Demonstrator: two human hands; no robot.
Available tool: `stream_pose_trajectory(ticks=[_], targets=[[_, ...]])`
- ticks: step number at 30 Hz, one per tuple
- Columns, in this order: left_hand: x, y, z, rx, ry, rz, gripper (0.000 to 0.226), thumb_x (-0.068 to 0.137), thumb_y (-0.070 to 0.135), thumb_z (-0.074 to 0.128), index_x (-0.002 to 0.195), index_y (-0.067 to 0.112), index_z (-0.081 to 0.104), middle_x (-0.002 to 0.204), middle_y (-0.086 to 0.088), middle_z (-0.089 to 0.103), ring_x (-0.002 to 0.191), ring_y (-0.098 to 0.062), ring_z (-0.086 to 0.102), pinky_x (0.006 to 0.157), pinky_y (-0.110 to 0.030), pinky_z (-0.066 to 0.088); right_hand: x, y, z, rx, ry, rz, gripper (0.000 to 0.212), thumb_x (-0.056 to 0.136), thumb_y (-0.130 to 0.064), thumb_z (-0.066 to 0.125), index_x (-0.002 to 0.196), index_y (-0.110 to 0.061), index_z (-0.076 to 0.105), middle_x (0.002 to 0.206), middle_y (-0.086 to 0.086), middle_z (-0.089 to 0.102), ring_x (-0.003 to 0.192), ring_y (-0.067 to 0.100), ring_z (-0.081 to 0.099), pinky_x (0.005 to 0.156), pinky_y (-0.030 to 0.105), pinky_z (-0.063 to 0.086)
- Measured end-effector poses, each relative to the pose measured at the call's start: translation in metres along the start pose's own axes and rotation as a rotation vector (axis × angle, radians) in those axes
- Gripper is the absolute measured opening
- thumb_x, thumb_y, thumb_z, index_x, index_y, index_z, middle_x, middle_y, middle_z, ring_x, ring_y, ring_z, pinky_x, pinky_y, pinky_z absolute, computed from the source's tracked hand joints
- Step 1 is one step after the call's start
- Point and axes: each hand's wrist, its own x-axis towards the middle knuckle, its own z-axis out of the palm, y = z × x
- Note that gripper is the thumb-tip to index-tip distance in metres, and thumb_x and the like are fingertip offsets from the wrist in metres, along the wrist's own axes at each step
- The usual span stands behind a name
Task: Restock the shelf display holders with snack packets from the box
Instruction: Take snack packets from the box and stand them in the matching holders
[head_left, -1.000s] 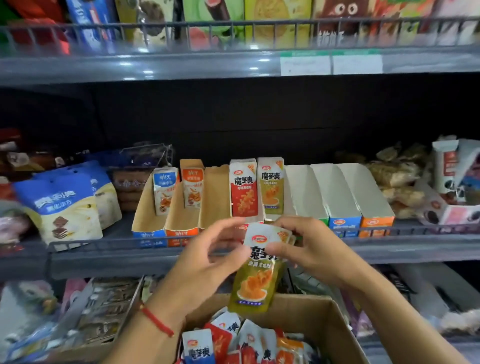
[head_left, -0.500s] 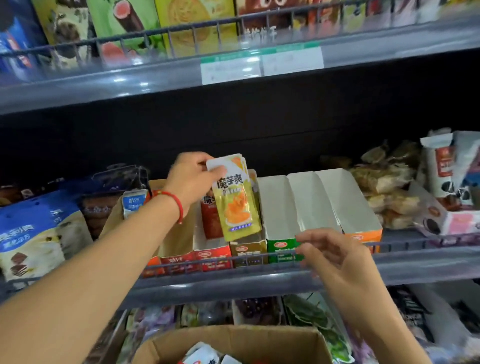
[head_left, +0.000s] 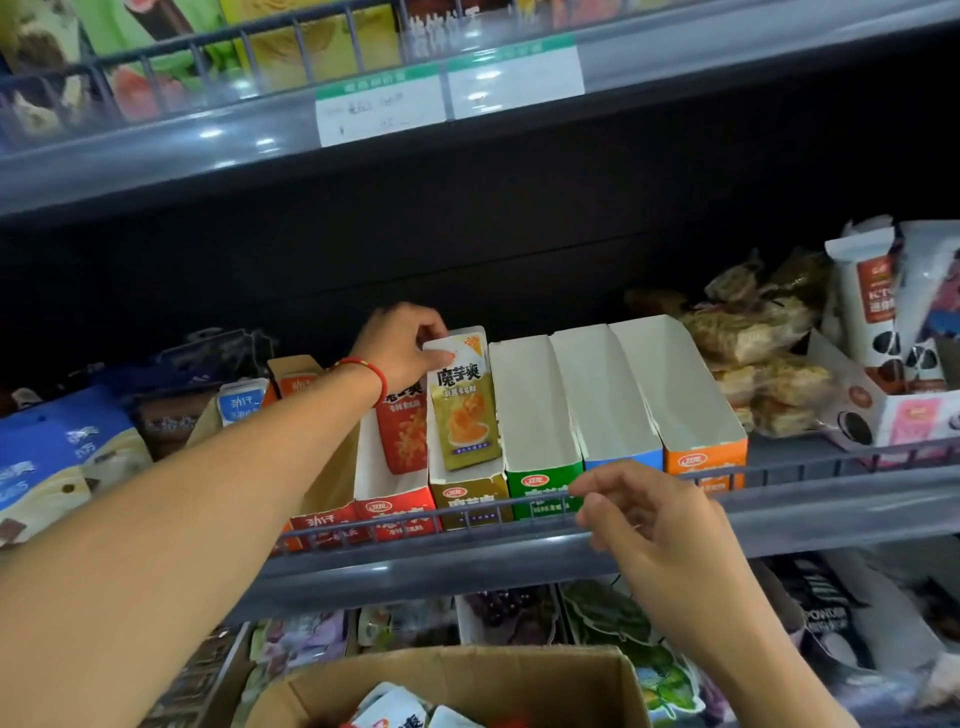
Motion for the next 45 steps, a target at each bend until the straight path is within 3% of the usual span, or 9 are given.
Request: stream_pose_trajectory(ticks=[8, 15, 20, 22, 24, 27, 33, 40, 45], targets=[[0.005, 0.002, 0.000, 0.140, 0.067, 0.100, 0.016, 0.088, 0.030, 0.076, 0.093, 0.019, 0.066, 0.104, 0.003, 0.055, 0.120, -0.026, 0.048, 0.091, -0.044, 0.047, -0.002, 0.005, -0.001, -0.090, -0.065, 0.003, 0.014, 0.097, -0.022, 0.066, 0.095, -0.036, 0.069, 0.077, -0.016, 0.070, 0.081, -0.004, 0.064, 0.069, 0.009, 0.050], [-0.001, -0.003, 0.007, 0.175, 0.044, 0.093, 0.021, 0.084, 0.031, 0.080, 0.098, 0.022, 0.067, 0.114, -0.001, 0.058, 0.113, -0.023, 0.053, 0.089, -0.043, 0.050, -0.003, 0.007, 0.003, -0.204, -0.130, -0.015, 0.016, 0.099, -0.022, 0.064, 0.099, -0.037, 0.066, 0.081, -0.014, 0.069, 0.085, -0.010, 0.062, 0.072, 0.010, 0.052], [-0.047, 0.000, -0.007, -0.033, 0.215, 0.118, 0.040, 0.081, 0.025, 0.084, 0.118, 0.025, 0.069, 0.111, 0.003, 0.058, 0.102, -0.015, 0.057, 0.092, -0.039, 0.052, -0.009, 0.007, 0.020, -0.288, -0.268, -0.061, 0.006, 0.097, -0.030, 0.066, 0.103, -0.032, 0.069, 0.084, -0.013, 0.069, 0.086, -0.004, 0.064, 0.079, 0.020, 0.057], [-0.098, 0.000, -0.013, -0.071, 0.240, 0.165, 0.036, 0.085, 0.023, 0.079, 0.119, 0.026, 0.068, 0.107, 0.008, 0.057, 0.091, -0.003, 0.054, 0.085, -0.027, 0.051, -0.015, 0.009, 0.037, -0.335, -0.405, -0.039, 0.010, 0.096, -0.034, 0.067, 0.106, -0.031, 0.069, 0.088, -0.013, 0.070, 0.085, 0.000, 0.065, 0.081, 0.022, 0.057], [-0.160, -0.006, -0.011, -0.094, 0.190, 0.202, 0.033, 0.087, 0.018, 0.077, 0.118, 0.025, 0.069, 0.103, 0.012, 0.059, 0.086, 0.002, 0.055, 0.078, -0.015, 0.047, -0.021, 0.018, 0.057, -0.420, -0.558, -0.032, 0.014, 0.097, -0.035, 0.066, 0.110, -0.031, 0.069, 0.096, -0.015, 0.069, 0.090, 0.002, 0.065, 0.086, 0.023, 0.056], [-0.251, -0.039, 0.017, -0.211, -0.022, 0.154, 0.037, 0.085, 0.009, 0.076, 0.112, 0.032, 0.069, 0.099, 0.019, 0.063, 0.088, -0.005, 0.062, 0.078, -0.020, 0.053, -0.033, 0.039, 0.091, -0.593, -0.732, -0.002, 0.022, 0.095, -0.043, 0.062, 0.112, -0.030, 0.067, 0.109, -0.005, 0.071, 0.103, 0.017, 0.067, 0.092, 0.037, 0.056], [-0.345, -0.095, 0.069, -0.037, -0.519, -0.002, 0.045, 0.096, 0.027, 0.067, 0.135, 0.046, 0.055, 0.131, 0.032, 0.053, 0.121, 0.012, 0.048, 0.110, -0.017, 0.037, -0.060, 0.073, 0.152, -0.811, -0.809, 0.166, 0.036, 0.099, -0.044, 0.061, 0.115, -0.013, 0.067, 0.121, 0.005, 0.069, 0.109, 0.027, 0.066, 0.092, 0.040, 0.055], [-0.341, -0.096, 0.064, -0.068, -0.438, -0.076, 0.034, 0.100, 0.030, 0.057, 0.132, 0.044, 0.057, 0.128, 0.022, 0.060, 0.119, -0.001, 0.055, 0.097, -0.023, 0.048, -0.072, 0.097, 0.194, -0.713, -0.666, 0.286, 0.029, 0.097, -0.029, 0.067, 0.123, -0.018, 0.067, 0.127, 0.008, 0.066, 0.115, 0.027, 0.064, 0.100, 0.040, 0.054], [-0.341, -0.100, 0.062, -0.143, -0.350, -0.177, 0.049, 0.093, 0.048, 0.065, 0.139, 0.045, 0.049, 0.135, 0.028, 0.055, 0.121, 0.004, 0.053, 0.109, -0.034, 0.047, -0.059, 0.047, 0.166, -0.563, -0.633, 0.157, 0.005, 0.096, -0.026, 0.070, 0.099, -0.023, 0.072, 0.097, -0.007, 0.074, 0.085, 0.008, 0.070, 0.074, 0.026, 0.056]])
